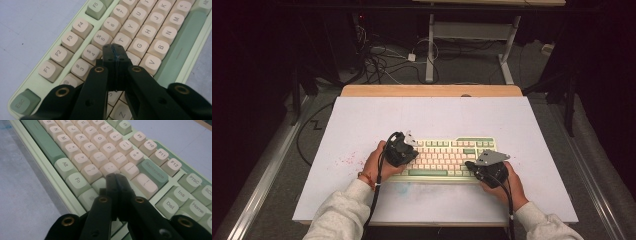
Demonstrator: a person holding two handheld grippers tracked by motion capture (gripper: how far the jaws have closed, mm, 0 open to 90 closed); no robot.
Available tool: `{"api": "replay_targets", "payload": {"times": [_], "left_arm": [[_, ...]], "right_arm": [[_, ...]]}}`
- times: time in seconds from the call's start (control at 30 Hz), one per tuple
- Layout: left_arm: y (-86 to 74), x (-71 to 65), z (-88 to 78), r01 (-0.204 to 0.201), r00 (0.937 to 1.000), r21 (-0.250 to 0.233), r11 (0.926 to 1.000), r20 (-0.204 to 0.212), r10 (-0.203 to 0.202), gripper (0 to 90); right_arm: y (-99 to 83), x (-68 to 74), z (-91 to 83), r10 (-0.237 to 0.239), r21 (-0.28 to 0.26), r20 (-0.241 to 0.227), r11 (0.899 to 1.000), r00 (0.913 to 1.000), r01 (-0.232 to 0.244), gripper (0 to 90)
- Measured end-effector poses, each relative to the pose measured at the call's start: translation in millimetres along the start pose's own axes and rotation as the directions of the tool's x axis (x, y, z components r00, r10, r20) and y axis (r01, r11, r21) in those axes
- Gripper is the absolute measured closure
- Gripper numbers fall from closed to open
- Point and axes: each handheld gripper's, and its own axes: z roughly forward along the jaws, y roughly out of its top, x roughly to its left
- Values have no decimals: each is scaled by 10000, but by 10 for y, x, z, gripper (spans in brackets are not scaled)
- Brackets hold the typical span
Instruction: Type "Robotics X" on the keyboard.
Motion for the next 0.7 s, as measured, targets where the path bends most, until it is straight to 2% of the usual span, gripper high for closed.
{"api": "replay_targets", "payload": {"times": [0.43,0.5,0.57,0.6,0.7], "left_arm": [[62,-21,31,-98,9999,74,9999,-33,98,880],[64,-26,51,-116,9999,285,9995,-96,119,881],[61,-30,63,-135,9999,264,9996,-77,137,880],[73,-48,58,-273,9995,313,9991,-177,279,880],[75,-66,-4,-305,9994,-87,9995,-193,303,880]], "right_arm": [[1,2,0,3,8,7,10000,10000,-3,900],[2,4,-1,7,17,19,10000,10000,-7,900],[2,5,0,5,19,23,10000,10000,-5,900],[3,4,-1,-18,20,24,10000,10000,18,900],[12,3,-6,-93,63,52,9999,9999,93,900]]}}
